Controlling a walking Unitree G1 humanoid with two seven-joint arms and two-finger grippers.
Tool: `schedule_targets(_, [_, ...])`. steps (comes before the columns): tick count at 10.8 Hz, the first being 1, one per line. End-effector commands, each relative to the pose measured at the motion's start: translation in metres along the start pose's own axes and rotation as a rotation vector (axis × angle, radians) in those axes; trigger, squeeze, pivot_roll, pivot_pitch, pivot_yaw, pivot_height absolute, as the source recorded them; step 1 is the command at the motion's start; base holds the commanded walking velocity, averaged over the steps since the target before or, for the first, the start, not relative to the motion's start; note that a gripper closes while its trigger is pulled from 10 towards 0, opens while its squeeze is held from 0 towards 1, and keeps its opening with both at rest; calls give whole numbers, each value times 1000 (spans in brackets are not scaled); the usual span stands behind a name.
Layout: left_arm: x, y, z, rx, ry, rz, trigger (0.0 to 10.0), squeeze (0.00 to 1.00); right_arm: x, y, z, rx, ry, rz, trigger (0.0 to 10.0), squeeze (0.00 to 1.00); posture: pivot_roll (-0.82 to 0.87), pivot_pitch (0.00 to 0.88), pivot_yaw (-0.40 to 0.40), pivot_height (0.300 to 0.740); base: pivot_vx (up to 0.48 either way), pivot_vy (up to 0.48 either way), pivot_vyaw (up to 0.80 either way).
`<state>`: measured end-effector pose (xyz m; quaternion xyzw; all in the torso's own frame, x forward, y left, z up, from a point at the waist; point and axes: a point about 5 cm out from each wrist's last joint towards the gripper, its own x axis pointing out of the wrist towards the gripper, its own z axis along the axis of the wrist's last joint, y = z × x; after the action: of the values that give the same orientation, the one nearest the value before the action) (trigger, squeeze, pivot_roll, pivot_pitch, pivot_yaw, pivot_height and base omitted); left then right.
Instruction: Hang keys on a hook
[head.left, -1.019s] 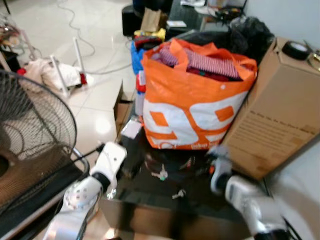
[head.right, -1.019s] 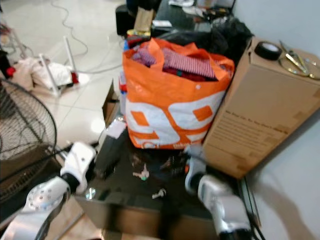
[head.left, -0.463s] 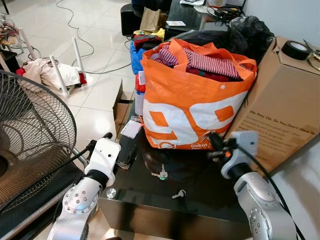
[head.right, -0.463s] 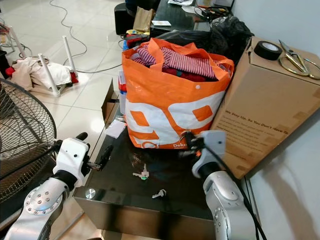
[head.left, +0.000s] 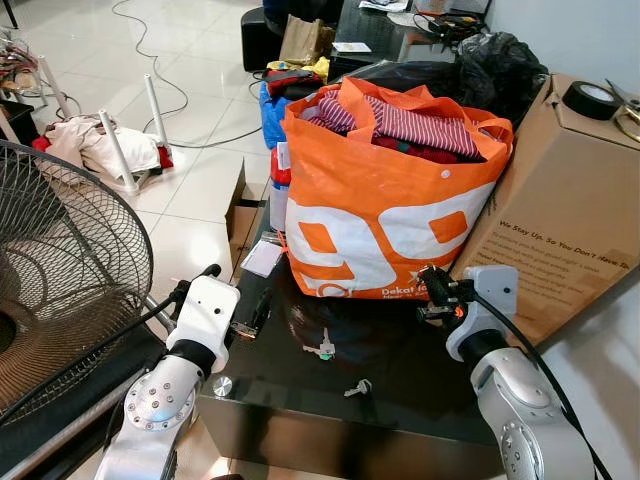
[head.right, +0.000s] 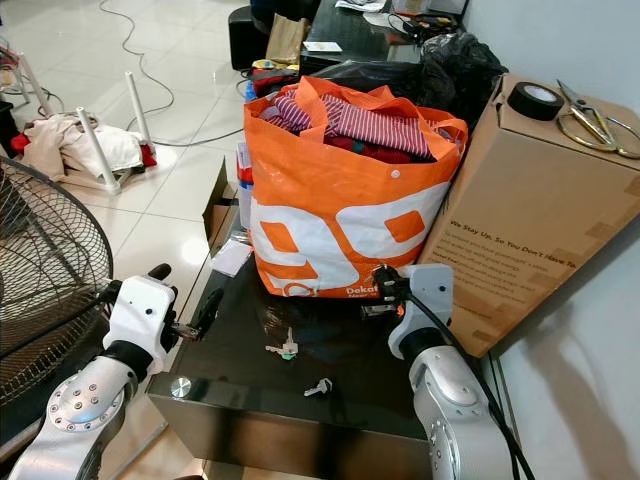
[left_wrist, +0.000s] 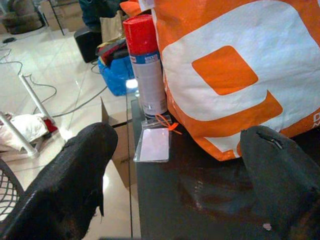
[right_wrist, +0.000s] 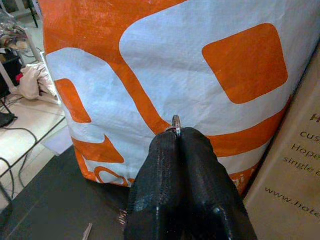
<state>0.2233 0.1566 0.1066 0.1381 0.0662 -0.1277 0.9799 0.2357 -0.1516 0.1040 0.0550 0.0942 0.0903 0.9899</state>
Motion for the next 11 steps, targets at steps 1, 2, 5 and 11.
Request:
schedule_targets(1, [-1,0,3,1,-11,11,10000,98,0,-1,2,3,-1,-7,10000,0,73,0,-88,740,0,0,0])
schedule_targets(2, [-1,0,3,1,-12,12,10000,98,-1,-1,2,6,3,-5,10000,0,78,0,-89,740,0,0,0])
schedule_targets(5, [1,0,4,0,-13,21,10000,90,0,-1,3,13,6,-12,10000,0,76,0,-90,740,0,0,0])
schedule_targets(11, [2,2,4,-1,-16,26,10000,94,-1,-1,3,46,6,-21,10000,0,70,0,-86,740,0,0,0])
